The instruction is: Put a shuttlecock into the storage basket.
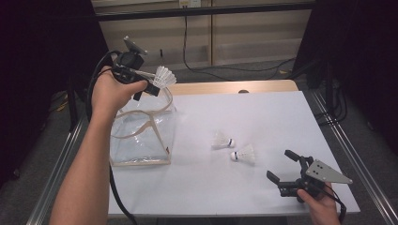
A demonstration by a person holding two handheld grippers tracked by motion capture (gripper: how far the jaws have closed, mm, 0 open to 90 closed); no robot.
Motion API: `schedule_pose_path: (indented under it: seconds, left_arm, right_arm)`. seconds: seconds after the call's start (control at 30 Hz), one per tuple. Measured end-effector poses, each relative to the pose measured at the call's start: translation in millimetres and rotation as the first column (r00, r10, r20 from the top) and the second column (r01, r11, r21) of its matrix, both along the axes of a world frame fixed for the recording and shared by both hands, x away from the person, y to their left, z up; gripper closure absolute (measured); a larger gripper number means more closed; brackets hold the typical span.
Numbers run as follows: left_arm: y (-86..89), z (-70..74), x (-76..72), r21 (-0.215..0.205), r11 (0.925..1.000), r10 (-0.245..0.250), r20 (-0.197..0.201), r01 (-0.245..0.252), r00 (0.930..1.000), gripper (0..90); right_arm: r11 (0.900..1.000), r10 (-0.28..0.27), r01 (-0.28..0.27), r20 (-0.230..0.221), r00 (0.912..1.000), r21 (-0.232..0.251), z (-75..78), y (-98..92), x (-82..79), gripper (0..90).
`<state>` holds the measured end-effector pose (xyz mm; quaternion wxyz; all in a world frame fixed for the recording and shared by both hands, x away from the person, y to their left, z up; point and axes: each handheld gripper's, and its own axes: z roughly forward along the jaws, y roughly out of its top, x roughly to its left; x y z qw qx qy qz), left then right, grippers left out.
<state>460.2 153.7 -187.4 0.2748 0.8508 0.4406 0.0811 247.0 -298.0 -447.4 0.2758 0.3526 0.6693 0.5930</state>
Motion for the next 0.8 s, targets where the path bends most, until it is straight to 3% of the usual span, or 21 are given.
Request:
schedule_pose_path:
  seconds: [0.57,0.8]
  left_arm:
    - [7.1,-4.0,4.3,0.018,0.9994,0.028,0.005,-0.028,0.9996,65.7]
    - [13.7,-6.3,5.4,0.003,0.9989,0.047,0.002,-0.047,0.9989,65.6]
  right_arm:
    - [1.000,0.000,0.000,0.002,1.0000,-0.001,0.2,-0.1,-0.1,0.7]
    - [1.000,-0.001,0.001,0.001,1.0000,0.001,0.3,0.0,-0.3,0.7]
